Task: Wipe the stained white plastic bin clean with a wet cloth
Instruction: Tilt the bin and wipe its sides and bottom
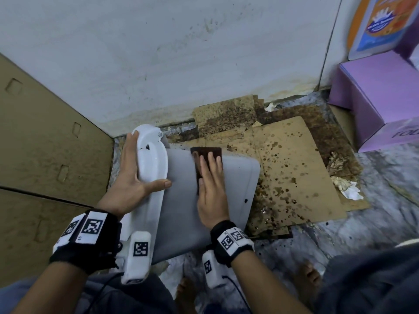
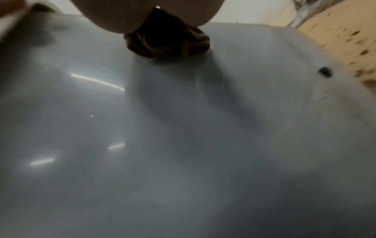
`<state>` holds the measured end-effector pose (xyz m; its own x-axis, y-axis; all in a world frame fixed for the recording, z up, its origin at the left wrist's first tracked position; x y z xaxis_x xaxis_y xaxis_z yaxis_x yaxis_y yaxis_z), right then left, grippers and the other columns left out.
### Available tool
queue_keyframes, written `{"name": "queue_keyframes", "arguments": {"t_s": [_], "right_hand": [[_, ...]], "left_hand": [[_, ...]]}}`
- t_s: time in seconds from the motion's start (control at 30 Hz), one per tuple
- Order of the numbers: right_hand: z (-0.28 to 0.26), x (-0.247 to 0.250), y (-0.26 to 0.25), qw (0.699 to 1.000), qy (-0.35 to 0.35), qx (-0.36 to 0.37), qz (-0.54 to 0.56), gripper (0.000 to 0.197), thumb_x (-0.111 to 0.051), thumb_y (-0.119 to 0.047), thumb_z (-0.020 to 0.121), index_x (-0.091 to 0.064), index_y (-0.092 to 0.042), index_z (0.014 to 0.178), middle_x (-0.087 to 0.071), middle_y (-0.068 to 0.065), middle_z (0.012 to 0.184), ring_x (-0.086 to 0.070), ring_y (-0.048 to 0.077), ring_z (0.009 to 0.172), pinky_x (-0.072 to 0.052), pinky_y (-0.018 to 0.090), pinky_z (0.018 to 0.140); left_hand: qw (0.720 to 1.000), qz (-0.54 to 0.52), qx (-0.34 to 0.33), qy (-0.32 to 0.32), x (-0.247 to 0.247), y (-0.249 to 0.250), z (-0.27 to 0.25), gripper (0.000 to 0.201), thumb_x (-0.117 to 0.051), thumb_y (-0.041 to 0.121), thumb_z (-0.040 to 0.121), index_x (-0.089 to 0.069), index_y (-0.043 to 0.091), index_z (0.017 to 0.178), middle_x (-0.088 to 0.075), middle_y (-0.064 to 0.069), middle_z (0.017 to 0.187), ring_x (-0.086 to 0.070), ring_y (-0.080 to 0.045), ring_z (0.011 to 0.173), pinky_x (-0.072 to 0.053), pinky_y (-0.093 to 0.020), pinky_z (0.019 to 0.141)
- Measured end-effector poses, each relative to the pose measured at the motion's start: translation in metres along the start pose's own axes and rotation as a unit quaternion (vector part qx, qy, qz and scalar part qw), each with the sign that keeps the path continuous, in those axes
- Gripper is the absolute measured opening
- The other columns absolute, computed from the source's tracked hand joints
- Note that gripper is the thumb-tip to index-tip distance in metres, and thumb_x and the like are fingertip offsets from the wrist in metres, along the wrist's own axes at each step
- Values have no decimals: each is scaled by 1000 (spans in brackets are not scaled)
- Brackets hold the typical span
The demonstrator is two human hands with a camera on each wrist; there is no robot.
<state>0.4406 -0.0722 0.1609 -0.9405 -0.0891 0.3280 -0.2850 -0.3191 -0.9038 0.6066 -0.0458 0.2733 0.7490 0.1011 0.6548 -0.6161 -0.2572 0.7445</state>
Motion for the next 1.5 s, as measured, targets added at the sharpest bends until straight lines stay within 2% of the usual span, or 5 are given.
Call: {"name": "queue_keyframes", "arguments": {"t_s": [0.5,0.83,1.07,1.3,1.5], "right_hand": [[29,42,146,966,54,-253,-14,53,-31,-2,101,-29,-24,149,-17,-4,160,-6,16,149,-10,32,120],[45,98,134,914,210,-346,35,44,-35,-5,98,-53,-21,136,-55,5,136,-49,26,127,-39,32,103],[64,84,-41,993,77,-42,78,49,-40,4,91,-58,-23,129,-53,-8,123,-45,-8,110,-33,4,96],[63,46,-138,982,-47,155,-98,49,-44,-8,81,-62,-24,124,-59,4,118,-54,24,107,-48,41,91],[57,34,-141,938,-138,139,-287,46,-48,-17,82,-56,-29,126,-51,6,128,-48,28,109,-45,44,88]], "left_hand": [[998,-52,16,6,9,-22,3,123,-87,56,51,-7,63,144,-10,26,161,-13,-1,149,-20,-48,121],[1000,7,-3,-11,4,-9,-3,131,-86,55,57,8,53,149,11,40,155,6,7,148,-8,-42,125],[999,33,-17,10,-1,6,-1,131,-87,35,63,4,33,157,9,22,163,10,9,146,-3,-21,117],[999,29,-21,30,-9,6,-6,135,-81,68,54,4,41,155,12,23,163,13,5,148,-10,-49,123],[999,45,-27,14,-19,20,-12,127,-63,77,49,14,49,146,17,23,162,18,1,148,-8,-58,120]]}}
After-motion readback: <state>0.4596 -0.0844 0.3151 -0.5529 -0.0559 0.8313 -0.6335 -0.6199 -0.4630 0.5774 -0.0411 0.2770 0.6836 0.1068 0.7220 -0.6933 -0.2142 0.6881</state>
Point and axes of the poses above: each hand's wrist, its own z-axis towards the middle knuckle, its own x-axis out of the back of the hand, y = z × x, the point moved 7 cm from there along z, towards the middle knuckle
